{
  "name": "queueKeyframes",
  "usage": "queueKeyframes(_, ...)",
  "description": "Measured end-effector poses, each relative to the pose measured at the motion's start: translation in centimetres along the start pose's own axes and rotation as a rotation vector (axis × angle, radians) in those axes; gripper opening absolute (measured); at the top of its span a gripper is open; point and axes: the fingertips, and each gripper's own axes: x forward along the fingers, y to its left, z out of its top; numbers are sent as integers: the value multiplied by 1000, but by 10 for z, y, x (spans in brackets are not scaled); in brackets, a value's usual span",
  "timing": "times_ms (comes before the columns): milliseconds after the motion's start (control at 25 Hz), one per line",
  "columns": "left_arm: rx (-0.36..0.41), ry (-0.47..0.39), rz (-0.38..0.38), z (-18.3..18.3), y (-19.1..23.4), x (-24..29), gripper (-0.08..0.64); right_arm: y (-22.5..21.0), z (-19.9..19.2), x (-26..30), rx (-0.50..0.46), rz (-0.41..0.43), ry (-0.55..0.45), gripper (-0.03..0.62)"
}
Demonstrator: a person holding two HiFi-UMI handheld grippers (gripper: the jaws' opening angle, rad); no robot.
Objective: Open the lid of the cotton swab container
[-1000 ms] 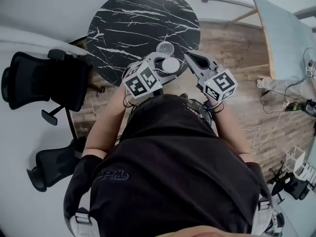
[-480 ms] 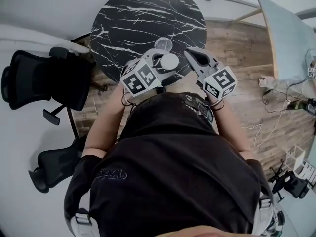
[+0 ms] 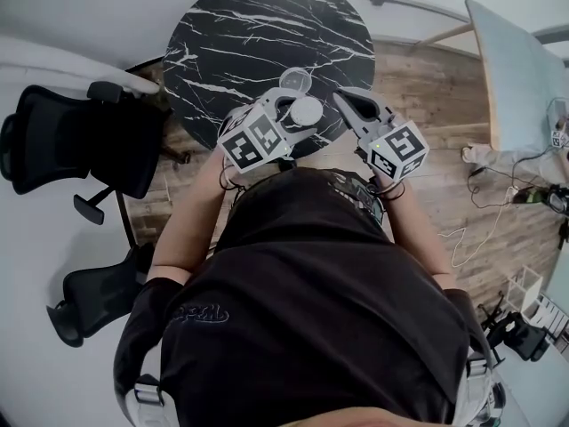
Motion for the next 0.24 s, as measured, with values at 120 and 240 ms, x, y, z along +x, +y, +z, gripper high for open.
queueKeyframes(120,2,-10,-2,2,1,0,259,0,0,1,-2,1,5,21)
queueKeyframes(240,8,-15,-8,5,3,-1,259,-2,3,2,-6,-1,6,21)
